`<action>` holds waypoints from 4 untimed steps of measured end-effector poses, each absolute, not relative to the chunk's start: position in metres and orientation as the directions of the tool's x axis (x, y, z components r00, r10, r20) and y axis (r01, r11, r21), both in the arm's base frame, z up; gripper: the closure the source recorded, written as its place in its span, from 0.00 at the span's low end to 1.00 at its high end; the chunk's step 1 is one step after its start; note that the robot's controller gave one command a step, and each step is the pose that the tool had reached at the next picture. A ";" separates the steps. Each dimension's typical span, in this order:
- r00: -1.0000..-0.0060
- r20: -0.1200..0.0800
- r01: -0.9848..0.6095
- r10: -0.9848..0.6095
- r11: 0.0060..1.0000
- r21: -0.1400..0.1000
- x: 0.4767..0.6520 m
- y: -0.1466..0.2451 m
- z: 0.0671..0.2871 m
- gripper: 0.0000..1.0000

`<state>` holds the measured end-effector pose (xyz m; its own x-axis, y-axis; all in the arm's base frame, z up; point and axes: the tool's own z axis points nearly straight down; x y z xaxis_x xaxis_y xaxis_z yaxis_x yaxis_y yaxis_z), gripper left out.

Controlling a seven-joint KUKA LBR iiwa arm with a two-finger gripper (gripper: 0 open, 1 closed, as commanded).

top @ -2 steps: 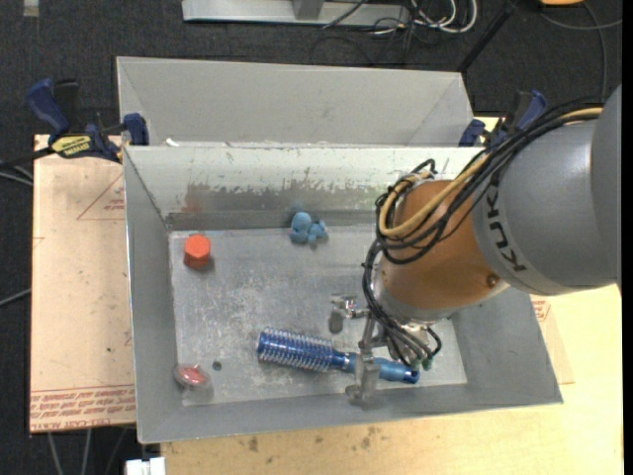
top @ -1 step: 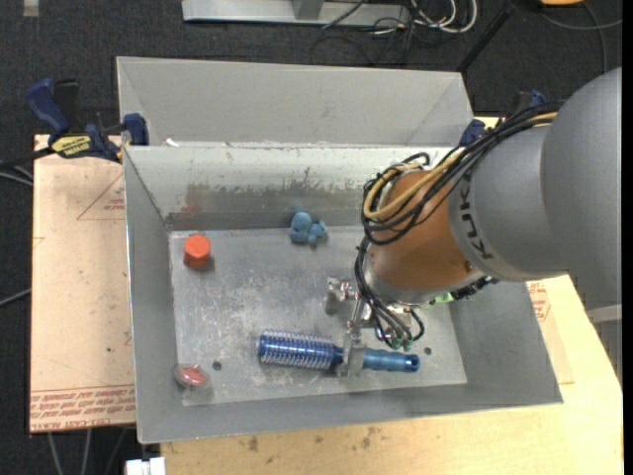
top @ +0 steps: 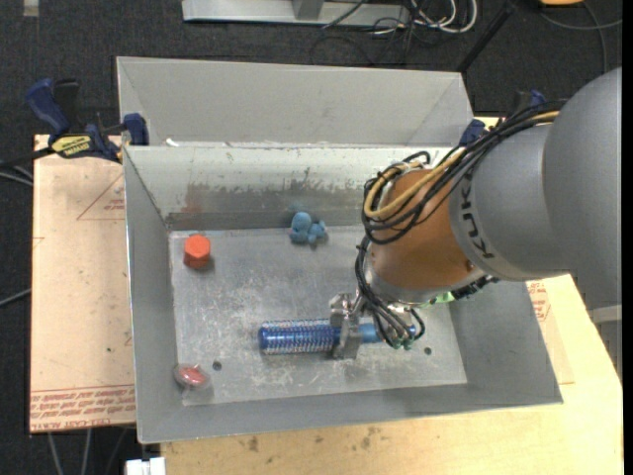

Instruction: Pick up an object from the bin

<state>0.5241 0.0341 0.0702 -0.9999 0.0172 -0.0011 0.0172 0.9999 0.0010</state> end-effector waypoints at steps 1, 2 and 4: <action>-1.000 -0.009 0.004 0.004 1.000 -0.001 0.534 -0.008 0.196 1.00; -1.000 -0.011 0.001 0.001 1.000 0.000 0.522 -0.011 0.351 1.00; -1.000 -0.002 -0.001 -0.001 1.000 0.000 0.521 -0.010 0.346 1.00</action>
Offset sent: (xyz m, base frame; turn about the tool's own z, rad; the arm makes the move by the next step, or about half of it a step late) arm 0.0077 -0.0402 0.1219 -0.0171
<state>0.5215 -0.0104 0.3465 -1.0000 -0.0005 -0.0017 -0.0005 1.0000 0.0000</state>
